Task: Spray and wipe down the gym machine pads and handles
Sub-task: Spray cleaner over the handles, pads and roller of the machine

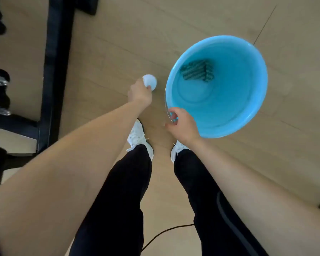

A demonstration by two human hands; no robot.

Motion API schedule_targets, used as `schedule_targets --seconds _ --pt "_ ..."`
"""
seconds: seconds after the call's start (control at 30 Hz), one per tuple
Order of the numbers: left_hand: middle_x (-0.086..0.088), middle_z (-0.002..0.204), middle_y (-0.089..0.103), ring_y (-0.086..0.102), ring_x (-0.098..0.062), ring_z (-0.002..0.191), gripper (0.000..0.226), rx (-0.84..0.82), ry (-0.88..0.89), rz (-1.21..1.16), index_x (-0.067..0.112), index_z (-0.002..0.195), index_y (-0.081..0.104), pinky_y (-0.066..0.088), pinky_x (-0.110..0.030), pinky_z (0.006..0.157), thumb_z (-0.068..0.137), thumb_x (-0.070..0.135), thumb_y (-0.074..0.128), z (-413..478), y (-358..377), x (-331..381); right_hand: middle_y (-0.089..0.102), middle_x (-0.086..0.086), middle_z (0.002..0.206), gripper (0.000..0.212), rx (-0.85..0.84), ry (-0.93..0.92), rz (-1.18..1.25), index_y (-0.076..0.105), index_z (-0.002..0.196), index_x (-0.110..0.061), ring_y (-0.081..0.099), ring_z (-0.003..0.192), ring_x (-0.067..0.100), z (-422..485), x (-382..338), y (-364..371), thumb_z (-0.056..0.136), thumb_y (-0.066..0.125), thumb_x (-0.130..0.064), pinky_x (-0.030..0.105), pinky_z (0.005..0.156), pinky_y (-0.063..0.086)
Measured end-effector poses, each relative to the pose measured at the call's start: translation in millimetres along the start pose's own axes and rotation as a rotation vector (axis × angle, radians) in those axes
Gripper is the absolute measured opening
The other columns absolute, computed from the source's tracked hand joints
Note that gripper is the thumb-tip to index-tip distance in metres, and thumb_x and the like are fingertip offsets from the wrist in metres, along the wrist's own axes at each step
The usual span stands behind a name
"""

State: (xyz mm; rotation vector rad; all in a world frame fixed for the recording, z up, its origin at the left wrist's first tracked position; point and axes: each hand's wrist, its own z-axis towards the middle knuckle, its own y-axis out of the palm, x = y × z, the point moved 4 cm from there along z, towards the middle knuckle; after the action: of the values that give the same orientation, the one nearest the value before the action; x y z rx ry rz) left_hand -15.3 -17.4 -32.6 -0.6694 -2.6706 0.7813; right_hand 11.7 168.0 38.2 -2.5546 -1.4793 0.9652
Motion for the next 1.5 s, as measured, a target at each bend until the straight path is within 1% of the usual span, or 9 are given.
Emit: schedule_targets --seconds 0.23,0.4,0.7,0.83,0.97,1.1,1.27,1.37,1.5 --pt "-0.008 0.108 0.072 0.065 -0.035 0.103 0.023 0.059 0.037 -0.129 0.019 0.114 0.065 0.049 -0.039 0.078 0.101 0.028 0.048 -62 -40 -25 0.042 0.000 0.150 0.083 -0.009 -0.043 -0.025 0.031 0.159 -0.024 0.053 0.127 0.021 -18 -34 -13 0.090 0.075 -0.035 0.042 0.105 0.047" --pt "0.003 0.080 0.067 0.070 -0.025 0.087 0.017 0.104 0.128 -0.302 0.025 0.098 0.064 0.050 -0.039 0.071 0.102 0.033 0.050 -174 -119 -30 0.024 -0.001 0.166 0.105 -0.129 -0.181 -0.134 0.015 0.164 -0.029 0.025 0.152 0.023 -63 -103 -29 0.084 0.081 -0.038 0.044 0.122 0.029" --pt "0.003 0.062 0.062 0.051 -0.015 0.064 0.026 0.149 0.219 -0.636 0.002 0.088 0.071 0.043 -0.035 0.069 0.100 0.023 0.060 -397 -274 -24 0.050 0.000 0.150 0.093 0.030 -0.656 -0.356 0.024 0.162 -0.025 0.043 0.142 0.021 -233 -249 -61 0.087 0.072 -0.050 0.042 0.118 0.034" --pt "-0.010 0.062 0.065 0.048 -0.019 0.058 0.029 0.157 0.217 -0.768 -0.002 0.073 0.067 0.040 -0.033 0.060 0.094 0.018 0.062 -487 -317 -28 0.068 0.007 0.128 0.080 0.138 -0.837 -0.406 0.037 0.156 -0.009 0.063 0.121 0.029 -314 -302 -68 0.089 0.075 -0.031 0.044 0.102 0.049" --pt "-0.003 0.062 0.070 0.046 -0.013 0.049 0.032 0.119 0.231 -0.893 0.000 0.078 0.073 0.038 -0.024 0.050 0.098 0.022 0.062 -555 -349 -49 0.070 0.003 0.127 0.068 -0.037 -0.795 -0.357 0.040 0.154 -0.021 0.066 0.115 0.027 -382 -341 -71 0.093 0.067 -0.030 0.041 0.094 0.052" --pt "-0.011 0.072 0.074 0.051 -0.017 0.052 0.037 0.275 0.229 -1.041 0.019 0.094 0.082 0.044 -0.027 0.050 0.103 0.041 0.055 -590 -376 -102 0.068 -0.005 0.119 0.056 -0.216 -0.718 -0.190 0.045 0.141 -0.032 0.066 0.104 0.020 -443 -368 -63 0.089 0.054 -0.047 0.042 0.088 0.054" --pt "-0.007 0.093 0.076 0.070 -0.019 0.083 0.036 0.202 0.271 -1.137 0.022 0.109 0.077 0.055 -0.041 0.083 0.085 0.032 0.054 -617 -370 -170 0.064 -0.019 0.085 0.029 -0.364 -0.765 -0.079 0.060 0.119 -0.022 0.061 0.081 0.006 -495 -405 -31 0.092 0.070 -0.024 0.020 0.078 0.051" --pt "-0.007 0.117 0.074 0.067 -0.027 0.115 0.043 0.077 0.346 -1.227 0.020 0.122 0.072 0.051 -0.047 0.105 0.084 0.032 0.057 -632 -347 -203 0.069 -0.003 0.087 0.019 -0.370 -0.707 -0.009 0.063 0.108 -0.021 0.068 0.084 0.015 -520 -427 -2 0.094 0.075 -0.022 0.028 0.079 0.057" --pt "-0.003 0.128 0.071 0.068 -0.023 0.119 0.063 -0.019 0.426 -1.289 0.025 0.135 0.061 0.055 -0.043 0.104 0.078 0.045 0.076 -649 -327 -232 0.070 0.006 0.089 0.023 -0.194 -0.439 0.089 0.061 0.093 -0.022 0.069 0.087 0.027 -539 -448 41 0.091 0.077 -0.039 0.048 0.085 0.060"
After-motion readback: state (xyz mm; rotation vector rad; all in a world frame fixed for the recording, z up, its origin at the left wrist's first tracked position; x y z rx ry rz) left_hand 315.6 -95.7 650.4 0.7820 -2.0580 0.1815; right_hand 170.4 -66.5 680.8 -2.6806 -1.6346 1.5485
